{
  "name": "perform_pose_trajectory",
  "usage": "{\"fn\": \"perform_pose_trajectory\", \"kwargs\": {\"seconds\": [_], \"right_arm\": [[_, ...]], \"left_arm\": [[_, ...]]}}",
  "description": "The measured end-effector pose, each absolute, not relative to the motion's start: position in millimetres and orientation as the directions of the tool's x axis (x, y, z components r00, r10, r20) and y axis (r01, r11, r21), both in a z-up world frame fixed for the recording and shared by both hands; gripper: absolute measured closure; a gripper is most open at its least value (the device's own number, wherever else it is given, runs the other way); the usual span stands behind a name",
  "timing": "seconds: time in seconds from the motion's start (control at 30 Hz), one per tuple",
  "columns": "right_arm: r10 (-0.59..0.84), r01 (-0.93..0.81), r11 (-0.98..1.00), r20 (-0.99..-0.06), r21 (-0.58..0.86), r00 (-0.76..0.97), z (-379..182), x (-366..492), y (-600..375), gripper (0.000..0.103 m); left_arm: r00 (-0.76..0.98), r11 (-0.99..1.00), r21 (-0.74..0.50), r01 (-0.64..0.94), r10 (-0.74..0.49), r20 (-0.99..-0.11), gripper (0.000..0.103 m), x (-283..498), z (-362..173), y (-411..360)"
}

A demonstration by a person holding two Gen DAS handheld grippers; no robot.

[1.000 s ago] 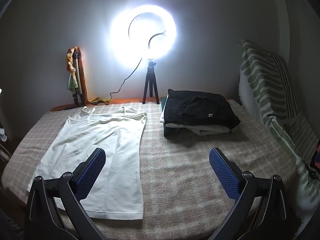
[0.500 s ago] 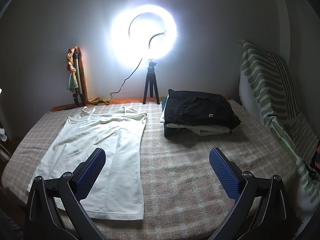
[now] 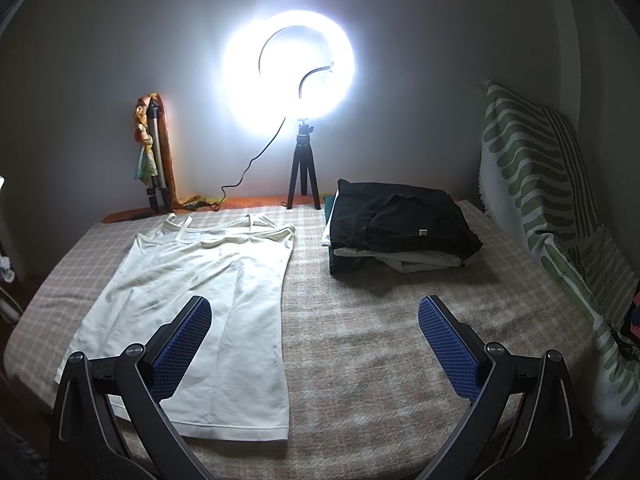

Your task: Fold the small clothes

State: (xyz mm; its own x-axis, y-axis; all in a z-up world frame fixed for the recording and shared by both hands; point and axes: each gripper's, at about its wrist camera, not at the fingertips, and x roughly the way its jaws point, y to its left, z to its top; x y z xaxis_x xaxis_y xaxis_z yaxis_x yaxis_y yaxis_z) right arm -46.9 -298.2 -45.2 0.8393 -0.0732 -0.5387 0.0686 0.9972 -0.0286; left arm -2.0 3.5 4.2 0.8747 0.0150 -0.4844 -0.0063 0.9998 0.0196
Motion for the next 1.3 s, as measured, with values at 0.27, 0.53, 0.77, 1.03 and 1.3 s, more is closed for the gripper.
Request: {"fn": "perform_pose_trajectory", "kwargs": {"seconds": [0.27, 0.53, 0.77, 1.03, 1.3], "right_arm": [[-0.072, 0.068, 0.997, -0.538, -0.028, 0.840, -44.8, -46.9, -297.2, 0.000], [-0.072, 0.068, 0.997, -0.538, -0.028, 0.840, -44.7, -46.6, -295.9, 0.000], [-0.072, 0.067, 0.997, -0.537, -0.028, 0.840, -44.0, -46.6, -295.2, 0.000], [-0.070, 0.066, 0.997, -0.537, -0.026, 0.841, -42.6, -43.3, -287.1, 0.000], [-0.062, 0.058, 0.998, -0.535, -0.024, 0.843, -41.7, -43.8, -286.4, 0.000]], "left_arm": [[0.875, 1.000, 0.020, -0.008, 0.017, -0.483, 0.000, -2.4, 4.7, 4.3], [0.876, 1.000, 0.021, -0.009, 0.018, -0.482, 0.000, -3.3, 4.9, 4.7], [0.875, 1.000, 0.020, -0.008, 0.016, -0.483, 0.000, -3.1, 4.4, 4.8], [0.875, 1.000, 0.019, -0.008, 0.016, -0.483, 0.000, -3.3, 4.4, 5.2], [0.874, 1.000, 0.020, -0.011, 0.019, -0.485, 0.000, -3.0, 3.7, 7.2]]}}
